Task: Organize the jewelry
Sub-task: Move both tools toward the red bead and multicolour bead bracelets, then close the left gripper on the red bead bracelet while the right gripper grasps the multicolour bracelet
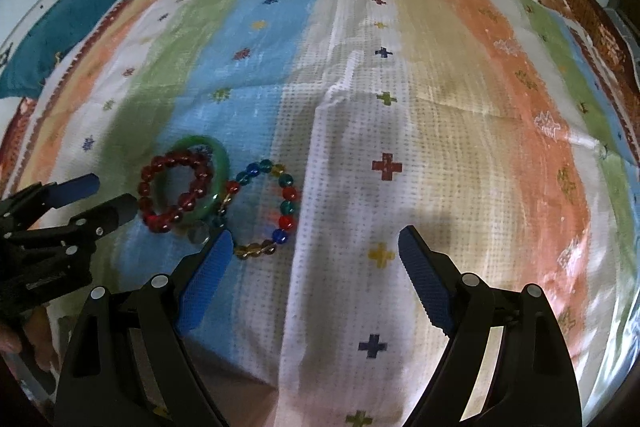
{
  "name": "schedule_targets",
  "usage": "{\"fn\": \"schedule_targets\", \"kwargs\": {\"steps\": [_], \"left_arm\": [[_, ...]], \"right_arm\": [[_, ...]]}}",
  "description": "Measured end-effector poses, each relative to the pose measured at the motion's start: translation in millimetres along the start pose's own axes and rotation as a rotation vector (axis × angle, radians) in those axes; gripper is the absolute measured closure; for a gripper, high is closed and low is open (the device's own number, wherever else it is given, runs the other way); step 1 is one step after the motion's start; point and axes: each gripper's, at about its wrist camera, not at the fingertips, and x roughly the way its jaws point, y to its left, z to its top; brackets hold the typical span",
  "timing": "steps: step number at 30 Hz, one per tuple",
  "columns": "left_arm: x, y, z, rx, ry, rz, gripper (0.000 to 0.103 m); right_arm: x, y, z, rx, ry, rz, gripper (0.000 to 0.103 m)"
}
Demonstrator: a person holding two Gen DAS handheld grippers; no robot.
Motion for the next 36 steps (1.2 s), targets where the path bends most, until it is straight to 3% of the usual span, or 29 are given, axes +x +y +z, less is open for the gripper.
{"fn": "schedule_targets", "kwargs": {"steps": [4,6,11,13,14,15,20,23,26,29,36], "left_arm": [[7.5,-1.7,-0.9,0.016,0.01,-0.001,0.036],[12.6,-1.3,-1.1,0.018,0.021,-0.008,0.046],[19.9,-2.0,-2.6,0.032,0.021,-0.02,0.056],[18.2,-3.4,-3.0,0.043,0.009,-0.023,0.068],[17.0,-3.2,-2.3,0.042,-0.003,-0.012,0.083],[16.0,-2.5,-1.7,0.038,-0.01,0.001,0.09],[19.8,-4.3,-3.0,0.057,0.006,-0.004,0.09],[19.6,-6.8,-4.4,0.08,-0.002,0.009,0.09],[18.8,-8.1,-4.9,0.092,-0.006,0.019,0.09],[15.1,-7.1,-5.8,0.09,-0.013,0.02,0.09],[3.2,-5.9,-5.5,0.085,-0.033,0.036,0.09]], "right_arm": [[5.8,1.6,4.3,-0.003,0.001,-0.005,0.018],[10.4,2.4,6.2,-0.004,0.01,0.006,0.018],[24.2,-6.8,8.0,0.042,0.051,0.041,0.018],[29.4,-7.9,6.8,0.047,0.066,0.042,0.018],[31.2,-8.1,6.2,0.044,0.069,0.036,0.018],[32.4,-8.6,5.6,0.044,0.07,0.041,0.019],[32.7,-8.4,4.4,0.032,0.063,0.023,0.033],[31.2,-8.9,4.0,0.021,0.065,0.029,0.047],[29.9,-7.3,3.9,0.016,0.072,0.062,0.064],[29.7,-4.3,3.7,0.021,0.096,0.099,0.093],[24.9,-4.2,1.1,0.001,0.087,0.072,0.093]]}}
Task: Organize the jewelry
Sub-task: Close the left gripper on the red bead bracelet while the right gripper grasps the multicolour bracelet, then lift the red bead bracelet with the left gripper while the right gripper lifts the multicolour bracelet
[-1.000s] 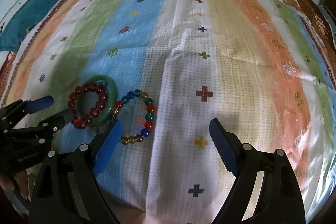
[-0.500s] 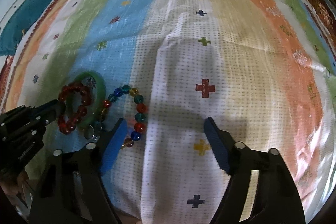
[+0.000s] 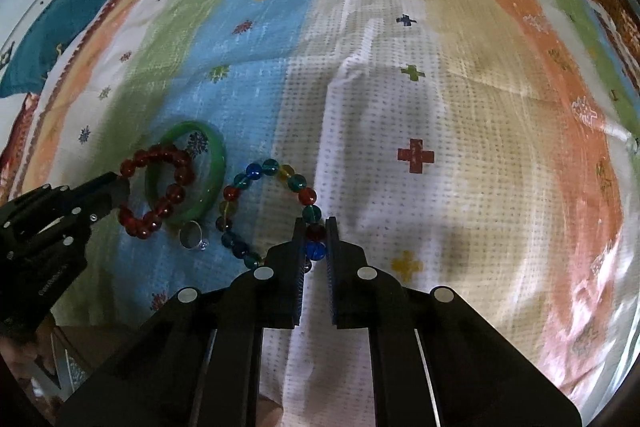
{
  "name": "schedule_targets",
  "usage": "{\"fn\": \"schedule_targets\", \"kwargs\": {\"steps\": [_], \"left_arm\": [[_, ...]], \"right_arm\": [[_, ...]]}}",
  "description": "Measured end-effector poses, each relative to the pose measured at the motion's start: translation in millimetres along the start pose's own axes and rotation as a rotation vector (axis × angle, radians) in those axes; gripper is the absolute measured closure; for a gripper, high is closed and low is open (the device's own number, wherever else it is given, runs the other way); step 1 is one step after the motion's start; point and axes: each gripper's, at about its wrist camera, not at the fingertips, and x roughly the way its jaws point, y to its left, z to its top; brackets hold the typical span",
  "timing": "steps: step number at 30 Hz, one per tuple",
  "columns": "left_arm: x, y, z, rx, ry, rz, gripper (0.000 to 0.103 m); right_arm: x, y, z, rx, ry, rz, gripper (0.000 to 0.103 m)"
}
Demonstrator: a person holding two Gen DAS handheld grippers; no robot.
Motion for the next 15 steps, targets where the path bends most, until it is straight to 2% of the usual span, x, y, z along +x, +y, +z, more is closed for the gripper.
{"fn": "schedule_targets", "kwargs": {"steps": [15], "left_arm": [[-36.2,-2.6,2.0,-0.018,-0.038,-0.016,0.09]], "right_arm": [[-33.9,5.5,-7.0,-0.031,-0.067,-0.007,0.093]]}}
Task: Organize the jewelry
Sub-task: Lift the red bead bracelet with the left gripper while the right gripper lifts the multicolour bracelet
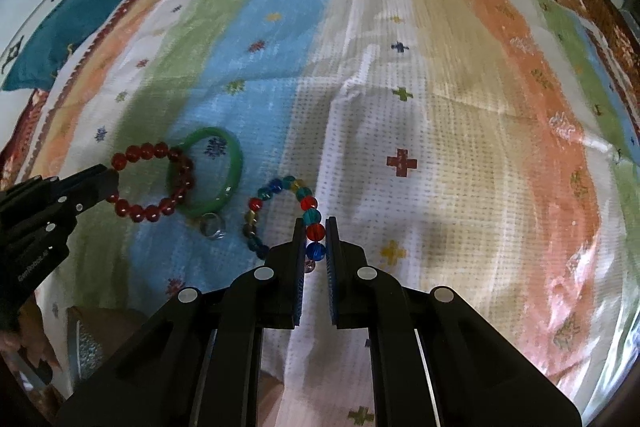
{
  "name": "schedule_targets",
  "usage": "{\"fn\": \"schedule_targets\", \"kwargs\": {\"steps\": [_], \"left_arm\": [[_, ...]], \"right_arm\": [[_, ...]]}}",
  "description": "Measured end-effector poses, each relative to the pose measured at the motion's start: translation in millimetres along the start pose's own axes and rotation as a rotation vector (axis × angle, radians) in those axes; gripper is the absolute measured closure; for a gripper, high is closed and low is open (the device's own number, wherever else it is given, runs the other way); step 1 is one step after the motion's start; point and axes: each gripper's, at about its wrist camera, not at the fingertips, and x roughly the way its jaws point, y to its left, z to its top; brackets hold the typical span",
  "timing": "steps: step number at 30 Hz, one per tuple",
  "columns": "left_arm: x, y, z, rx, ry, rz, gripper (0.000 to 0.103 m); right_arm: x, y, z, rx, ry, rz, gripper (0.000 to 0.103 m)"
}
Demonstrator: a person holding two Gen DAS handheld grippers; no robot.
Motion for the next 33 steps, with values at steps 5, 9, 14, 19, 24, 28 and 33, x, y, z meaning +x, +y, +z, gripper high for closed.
{"fn": "schedule_targets", "kwargs": {"steps": [5,9,14,19,24,28,33], "left_arm": [[-15.5,-3.1,0.8,-0.004,-0.02,-0.001,0.09],[-24.9,-4.9,0.3,-0.01,-0.022,0.004,0.09],[-34.4,-3.9,-1.8,-0.018,-0.028,0.026,0.09],[-44.8,-5.4,-2.7,-0.021,-0.038,0.012,0.09],[-52.8,-14.0,-6.5,0.006,-0.044,0.008,0.09],[-59.2,-16.9,-9.4,0.014,-0.049,0.007,0.09],[-71.6,-21.6,-10.7,0.022,-0.074,0.002,0.09]], "right_arm": [[-17.2,5.6,-1.8,-0.009,-0.03,0.013,0.093],[-27.4,9.8,-4.1,-0.017,-0.045,0.019,0.093],[-39.7,13.3,-7.8,-0.026,-0.064,0.021,0.093],[-53.1,15.7,-9.6,-0.038,-0.092,0.02,0.093],[-64.9,16.1,-11.5,-0.052,-0.114,0.026,0.093],[-72.5,14.3,-13.8,-0.044,-0.13,0.009,0.093],[-84.4,15.7,-18.6,-0.057,-0.153,0.001,0.093]]}}
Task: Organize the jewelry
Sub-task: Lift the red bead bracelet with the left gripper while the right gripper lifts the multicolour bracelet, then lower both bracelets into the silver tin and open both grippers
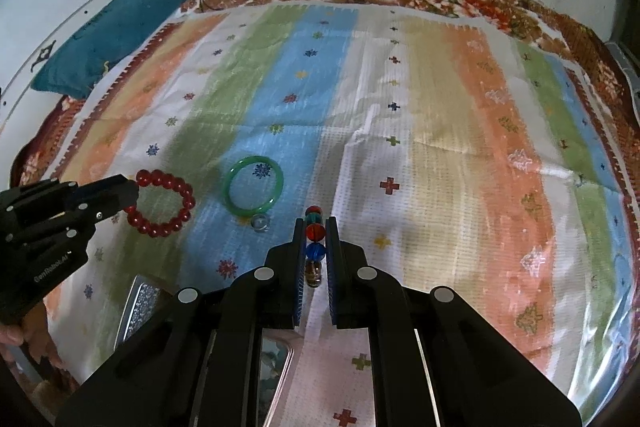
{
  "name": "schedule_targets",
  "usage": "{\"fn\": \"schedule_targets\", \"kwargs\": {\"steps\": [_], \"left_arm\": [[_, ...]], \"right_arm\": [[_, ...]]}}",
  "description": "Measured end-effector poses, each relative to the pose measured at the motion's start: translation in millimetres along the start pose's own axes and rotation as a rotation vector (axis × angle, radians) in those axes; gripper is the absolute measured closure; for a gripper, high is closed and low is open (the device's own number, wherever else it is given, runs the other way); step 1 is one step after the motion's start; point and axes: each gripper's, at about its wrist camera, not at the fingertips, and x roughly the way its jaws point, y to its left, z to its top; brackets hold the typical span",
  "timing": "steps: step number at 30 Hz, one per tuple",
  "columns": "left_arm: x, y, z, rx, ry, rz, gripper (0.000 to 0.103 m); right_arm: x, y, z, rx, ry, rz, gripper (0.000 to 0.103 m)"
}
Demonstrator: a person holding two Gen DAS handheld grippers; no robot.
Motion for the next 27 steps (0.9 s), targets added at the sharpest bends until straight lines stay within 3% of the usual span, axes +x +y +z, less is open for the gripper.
{"fn": "schedule_targets", "kwargs": {"steps": [17,27], "left_arm": [[-45.6,-27.7,-14.7,0.064,-0.067,-0.031,0.09],[-65.6,-38.0,-29.3,0.086,-0.095,-0.04,0.09]], "right_arm": [[-49.6,15.9,-17.4,-0.013,-0.09,0.039,0.093],[-65.5,21.4,-33.5,-0.019,-0.1,0.066,0.093]]}}
